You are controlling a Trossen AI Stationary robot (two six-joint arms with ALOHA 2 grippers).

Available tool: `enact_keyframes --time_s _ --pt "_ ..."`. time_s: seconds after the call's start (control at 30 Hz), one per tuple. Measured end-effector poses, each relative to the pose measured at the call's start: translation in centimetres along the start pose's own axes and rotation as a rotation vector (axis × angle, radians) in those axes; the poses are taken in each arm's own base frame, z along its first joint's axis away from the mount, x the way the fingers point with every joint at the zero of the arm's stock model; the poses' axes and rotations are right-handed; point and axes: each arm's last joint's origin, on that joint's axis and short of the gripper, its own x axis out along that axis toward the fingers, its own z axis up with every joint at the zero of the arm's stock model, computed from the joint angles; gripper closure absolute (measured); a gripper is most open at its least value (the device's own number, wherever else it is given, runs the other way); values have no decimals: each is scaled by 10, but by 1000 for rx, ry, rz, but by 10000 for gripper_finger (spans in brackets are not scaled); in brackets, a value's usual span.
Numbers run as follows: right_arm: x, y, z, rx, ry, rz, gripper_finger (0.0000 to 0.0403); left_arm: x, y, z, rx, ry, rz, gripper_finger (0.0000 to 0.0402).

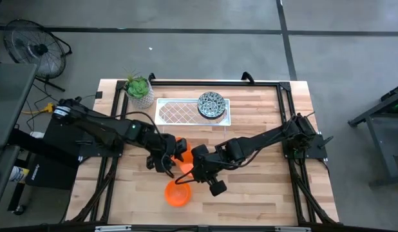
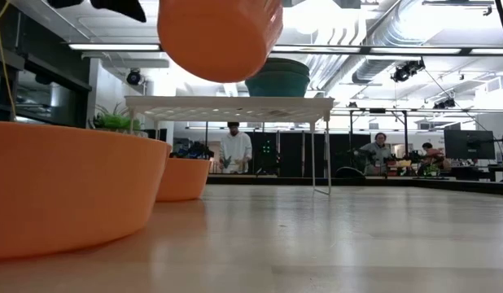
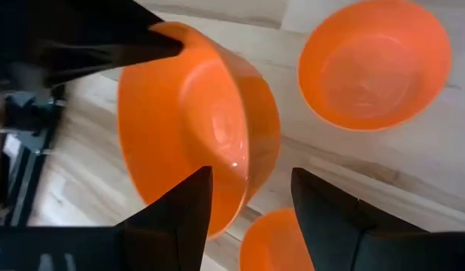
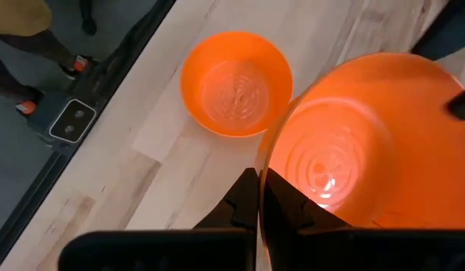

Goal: Pick & Place Mini bowls
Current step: Put the bottom right orange bowl on the shelf

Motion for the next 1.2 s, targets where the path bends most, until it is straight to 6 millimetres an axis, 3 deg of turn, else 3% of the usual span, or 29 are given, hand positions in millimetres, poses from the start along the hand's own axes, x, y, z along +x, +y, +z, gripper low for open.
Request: enact_keyframes --time_s 0.37,0.63,0.97,1.2 --pt "0 -1 5 -6 -55 -6 403 17 -1 -3 -5 38 -52 240" --pt "-1 -1 5 -11 -50 -5 403 18 -5 -4 8 44 -92 386" --pt "-1 -1 5 -9 -48 -28 398 17 -7 -5 -6 42 -114 398" --pt "-4 -3 10 20 -99 -82 350 17 -7 -5 -27 52 -116 401"
